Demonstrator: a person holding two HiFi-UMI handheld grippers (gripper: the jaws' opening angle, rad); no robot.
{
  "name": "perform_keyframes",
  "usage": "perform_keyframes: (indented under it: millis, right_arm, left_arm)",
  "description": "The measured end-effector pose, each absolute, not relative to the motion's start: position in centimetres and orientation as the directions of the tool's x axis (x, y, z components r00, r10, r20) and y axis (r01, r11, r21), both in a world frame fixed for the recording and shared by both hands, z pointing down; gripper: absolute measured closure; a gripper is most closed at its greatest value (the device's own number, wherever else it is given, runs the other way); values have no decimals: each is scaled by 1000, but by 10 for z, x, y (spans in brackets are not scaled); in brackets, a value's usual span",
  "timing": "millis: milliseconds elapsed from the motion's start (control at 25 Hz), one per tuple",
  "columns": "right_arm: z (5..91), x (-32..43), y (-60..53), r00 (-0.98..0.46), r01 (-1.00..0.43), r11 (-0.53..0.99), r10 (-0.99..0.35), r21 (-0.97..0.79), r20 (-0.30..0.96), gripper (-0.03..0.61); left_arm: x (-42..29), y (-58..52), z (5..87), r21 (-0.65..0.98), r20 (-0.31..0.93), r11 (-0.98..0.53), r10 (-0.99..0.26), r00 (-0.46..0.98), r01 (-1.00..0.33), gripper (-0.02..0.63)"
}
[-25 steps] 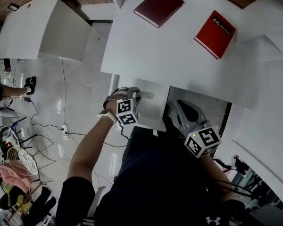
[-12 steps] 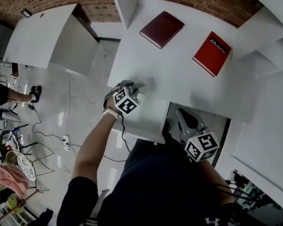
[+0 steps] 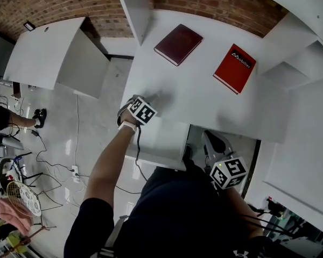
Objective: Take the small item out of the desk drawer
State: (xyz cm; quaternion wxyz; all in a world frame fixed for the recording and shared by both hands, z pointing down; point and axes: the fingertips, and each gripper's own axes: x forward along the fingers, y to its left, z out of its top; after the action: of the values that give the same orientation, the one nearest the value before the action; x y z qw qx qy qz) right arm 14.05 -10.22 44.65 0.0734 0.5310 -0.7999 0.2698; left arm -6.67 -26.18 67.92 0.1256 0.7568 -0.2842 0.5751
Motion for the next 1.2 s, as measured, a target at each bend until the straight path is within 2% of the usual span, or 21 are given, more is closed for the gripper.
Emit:
perform_keyframes:
  millis: [160, 360, 720, 920, 1200]
  right_arm:
    - [444, 141, -102, -422, -895, 302, -812, -329, 403, 575]
    - [443, 140, -105, -427, -893, 309, -811, -328, 399, 575]
    - [437, 130, -118, -464, -877, 356, -803, -323, 374, 575]
    - [425, 126, -131, -481, -870, 389, -806, -305, 345, 575]
    - [397, 123, -150, -495, -864, 429, -819, -263, 290, 575]
  left_arm:
    - [-63, -263, 683, -144, 938, -809, -295, 181, -570, 454]
    - [-60, -258, 678, -117, 925, -795, -306, 227, -595, 373]
    - [-85, -255, 634, -137, 864, -709, -427, 266, -692, 370]
    - [-79, -246, 574, -49, 757, -664, -512, 406, -746, 370]
    - [-66, -225, 468, -32, 545, -648, -650, 530, -761, 386]
